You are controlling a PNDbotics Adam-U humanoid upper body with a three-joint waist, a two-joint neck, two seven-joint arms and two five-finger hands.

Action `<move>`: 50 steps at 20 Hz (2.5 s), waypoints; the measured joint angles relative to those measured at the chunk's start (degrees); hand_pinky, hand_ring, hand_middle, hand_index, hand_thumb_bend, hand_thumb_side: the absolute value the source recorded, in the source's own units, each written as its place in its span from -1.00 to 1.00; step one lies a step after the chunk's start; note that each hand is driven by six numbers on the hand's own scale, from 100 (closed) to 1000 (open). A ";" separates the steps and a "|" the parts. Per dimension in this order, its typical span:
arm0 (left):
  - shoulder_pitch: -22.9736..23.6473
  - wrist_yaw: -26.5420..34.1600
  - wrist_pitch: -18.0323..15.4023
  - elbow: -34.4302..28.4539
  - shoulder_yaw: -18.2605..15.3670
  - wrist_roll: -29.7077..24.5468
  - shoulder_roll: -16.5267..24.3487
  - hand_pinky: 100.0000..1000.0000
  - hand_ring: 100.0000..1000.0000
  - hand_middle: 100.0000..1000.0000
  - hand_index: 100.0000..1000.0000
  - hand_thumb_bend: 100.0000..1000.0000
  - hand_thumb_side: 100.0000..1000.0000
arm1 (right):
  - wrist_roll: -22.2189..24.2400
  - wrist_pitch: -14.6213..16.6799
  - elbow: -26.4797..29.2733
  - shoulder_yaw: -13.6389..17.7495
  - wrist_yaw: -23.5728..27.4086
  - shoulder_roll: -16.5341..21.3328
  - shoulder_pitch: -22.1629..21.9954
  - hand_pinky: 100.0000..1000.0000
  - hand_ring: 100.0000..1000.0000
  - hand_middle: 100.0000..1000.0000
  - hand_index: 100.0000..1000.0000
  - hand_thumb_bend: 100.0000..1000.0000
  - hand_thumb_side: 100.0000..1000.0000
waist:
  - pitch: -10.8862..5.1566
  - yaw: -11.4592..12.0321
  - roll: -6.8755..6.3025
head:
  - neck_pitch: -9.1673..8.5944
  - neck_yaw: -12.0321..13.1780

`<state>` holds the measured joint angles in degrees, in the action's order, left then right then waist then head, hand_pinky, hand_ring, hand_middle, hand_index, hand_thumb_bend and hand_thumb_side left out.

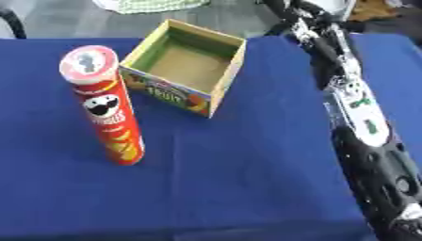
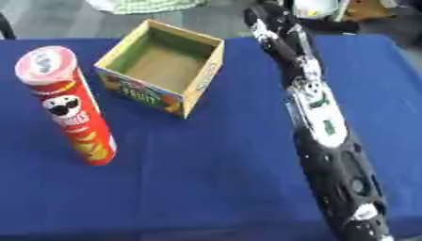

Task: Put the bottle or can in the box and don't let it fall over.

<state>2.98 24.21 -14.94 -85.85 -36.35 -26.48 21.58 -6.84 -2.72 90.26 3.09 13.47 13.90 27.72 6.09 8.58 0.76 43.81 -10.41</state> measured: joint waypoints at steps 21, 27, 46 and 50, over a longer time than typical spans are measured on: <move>-3.60 -5.45 -2.40 -1.86 4.62 -2.99 2.16 1.00 0.64 0.35 0.94 0.83 0.80 | -0.32 0.17 -0.02 0.08 0.36 0.00 0.00 0.56 1.00 1.00 0.62 -0.21 -0.39 | -0.15 -0.39 -0.15 | 0.00 0.02; -4.16 -6.35 -2.29 -1.26 6.11 -5.54 2.66 1.00 0.66 0.38 0.95 0.80 0.80 | -0.40 0.09 -0.02 0.08 0.40 0.00 0.00 0.56 1.00 1.00 0.62 -0.22 -0.39 | -0.28 -0.43 -0.16 | 0.00 0.02; -11.51 -8.90 2.34 0.38 15.75 -9.17 3.08 1.00 0.66 0.42 0.95 0.48 0.71 | -0.33 -0.03 -0.01 0.06 0.41 -0.06 0.04 0.56 1.00 1.00 0.62 -0.23 -0.39 | -0.46 -1.10 -0.16 | 0.00 1.35; -12.82 -8.90 3.32 0.40 17.79 -9.37 3.05 1.00 0.65 0.40 0.93 0.42 0.70 | -0.28 -0.06 -0.01 0.06 0.42 -0.11 0.04 0.56 1.00 1.00 0.62 -0.23 -0.39 | -0.48 -1.24 -0.22 | 0.00 1.77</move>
<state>-9.84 15.31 -11.62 -85.46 -18.56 -35.85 24.63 -7.11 -2.79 90.25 3.15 13.89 13.78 27.76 5.61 7.34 0.54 43.81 -8.64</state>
